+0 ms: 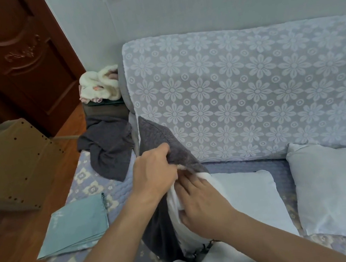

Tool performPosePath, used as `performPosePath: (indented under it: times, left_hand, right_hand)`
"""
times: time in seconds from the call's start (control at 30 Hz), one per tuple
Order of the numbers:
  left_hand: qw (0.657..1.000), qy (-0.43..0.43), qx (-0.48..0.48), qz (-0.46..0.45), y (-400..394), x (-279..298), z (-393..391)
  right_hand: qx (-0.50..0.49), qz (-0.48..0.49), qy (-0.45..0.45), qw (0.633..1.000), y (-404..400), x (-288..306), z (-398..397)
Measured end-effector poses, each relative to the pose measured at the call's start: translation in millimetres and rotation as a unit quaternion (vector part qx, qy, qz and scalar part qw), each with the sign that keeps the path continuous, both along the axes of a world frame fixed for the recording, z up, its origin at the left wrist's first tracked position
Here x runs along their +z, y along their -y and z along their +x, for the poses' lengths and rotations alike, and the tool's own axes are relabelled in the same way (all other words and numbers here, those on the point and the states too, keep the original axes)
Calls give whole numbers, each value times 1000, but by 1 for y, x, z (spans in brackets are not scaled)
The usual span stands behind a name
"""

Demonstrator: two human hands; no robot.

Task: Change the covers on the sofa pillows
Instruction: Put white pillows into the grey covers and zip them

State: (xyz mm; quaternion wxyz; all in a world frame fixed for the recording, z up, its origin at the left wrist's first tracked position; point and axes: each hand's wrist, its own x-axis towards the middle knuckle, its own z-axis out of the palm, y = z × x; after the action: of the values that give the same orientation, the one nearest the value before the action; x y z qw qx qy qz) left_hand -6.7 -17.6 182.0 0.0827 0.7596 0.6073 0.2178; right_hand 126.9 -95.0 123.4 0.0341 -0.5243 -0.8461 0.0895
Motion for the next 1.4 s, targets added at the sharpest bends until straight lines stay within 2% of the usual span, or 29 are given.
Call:
performPosePath:
  times: [0.07,0.17,0.23,0.3,0.37,0.43,0.57,0.6,0.67,0.73,0.93,1.03,1.1,1.17,1.27,1.4]
  left_hand:
    - [1000,5,-15,27,7,-5,3]
    - [1000,23,0,-8,7,-15,0]
    - [997,29,5,-68,4,-23,-8]
    - [986,91,24,-138,2,-32,-20]
    - [967,166,47,-188,1,-37,-27]
    - [963,188,35,-192,-1,-37,-29]
    - [959,197,-39,-199,4,-29,-15]
    - [959,199,-51,-195,6,-29,-11]
    - [965,183,-56,-180,11,-30,-5]
    - [980,128,-38,-150,14,-34,-2]
    - [995,38,80,-42,19,-42,-5]
    - [992,47,111,-23,15,-44,-8]
    - [988,70,135,-10,9,-41,-6]
    - [985,75,156,-4,7,-40,-7]
    - [982,94,166,8,9,-44,-14]
    - [989,106,92,50,19,-50,-19]
  right_hand:
    - [10,-39,22,999,-5,-15,-2]
    - [33,-61,14,998,-13,-25,-1]
    - [52,-68,-100,991,-15,-16,7]
    - [23,-84,-268,959,-12,-4,21]
    - [-84,-32,-389,917,-6,0,35]
    - [-168,17,-425,889,-7,-5,46]
    - [-157,-70,-362,916,-32,1,43]
    - [-160,-60,-348,922,-39,4,40]
    - [-165,20,-291,942,-50,8,33]
    - [-162,105,-221,956,-59,11,26]
    - [-142,126,-245,951,-56,8,4]
    - [-128,131,-274,944,-50,6,-6]
    - [-111,102,-307,940,-51,5,-10]
    - [-105,31,-335,936,-51,5,-11]
    - [-100,-54,-314,943,-52,6,-6]
    - [-116,-75,-270,953,-47,4,7]
